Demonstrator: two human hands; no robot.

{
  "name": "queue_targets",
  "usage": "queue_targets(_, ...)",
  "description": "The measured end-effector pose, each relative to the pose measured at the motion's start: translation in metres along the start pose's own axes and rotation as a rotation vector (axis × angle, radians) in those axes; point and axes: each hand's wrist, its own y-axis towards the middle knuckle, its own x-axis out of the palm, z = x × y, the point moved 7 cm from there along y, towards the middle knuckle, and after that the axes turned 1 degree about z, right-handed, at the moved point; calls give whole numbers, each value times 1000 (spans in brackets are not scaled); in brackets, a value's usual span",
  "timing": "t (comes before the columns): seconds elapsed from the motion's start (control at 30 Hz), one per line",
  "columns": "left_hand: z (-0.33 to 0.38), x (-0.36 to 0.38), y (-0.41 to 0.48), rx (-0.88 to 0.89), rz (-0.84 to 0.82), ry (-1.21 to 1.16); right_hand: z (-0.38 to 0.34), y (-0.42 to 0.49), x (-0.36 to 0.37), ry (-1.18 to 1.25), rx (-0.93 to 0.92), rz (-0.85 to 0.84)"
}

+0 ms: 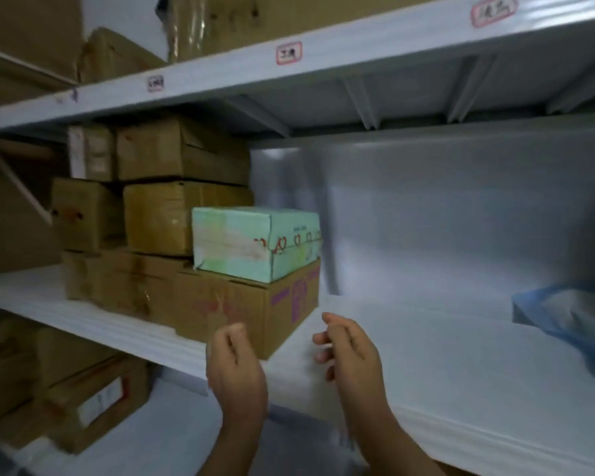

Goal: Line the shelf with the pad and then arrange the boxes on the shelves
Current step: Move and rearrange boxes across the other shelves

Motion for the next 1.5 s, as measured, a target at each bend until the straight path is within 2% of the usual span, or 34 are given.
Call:
queue_targets(0.1, 21, 2, 70, 60, -60, 81, -16, 24, 33, -36, 113, -69)
queue_targets(0.3, 24, 18, 183, -1, -163, 202, -28, 71, 90, 53, 298, -98)
queue_targets(0.5, 25, 39, 225, -4, -193, 285, -30, 106, 110, 21, 451, -17)
queue_targets(0.63, 25, 44, 228, 27, -225, 301, -31, 120, 110, 21, 487, -42)
queue_targets(0.7, 28, 43, 224, 17, -241, 278, -33, 128, 105, 23, 482, -41)
queue_targets(0.77, 34, 40, 216, -49, -243, 146, -34, 130, 99, 33, 499, -39)
queue_targets(0.87, 38, 46, 203, -315, -347, -295, -40, 122, 88, 74, 546, -10)
queue_targets(0.93, 35, 55, 193, -530, -484, -421, -48, 109, 79, 104, 580, 41)
queue_targets(0.97, 33, 58, 186, -581, -546, -449, -52, 100, 75, 143, 597, 73)
queue_targets(1.1, 52, 44, 144, -636, -700, -537, -56, 60, 57, 284, 565, 85)
queue_targets(1.33, 64, 2, 45, -674, -1020, -604, -45, -22, 7, 313, 384, 10)
queue_targets(1.5, 35, -34, -9, -685, -1097, -559, -14, -95, -22, 338, 385, -173)
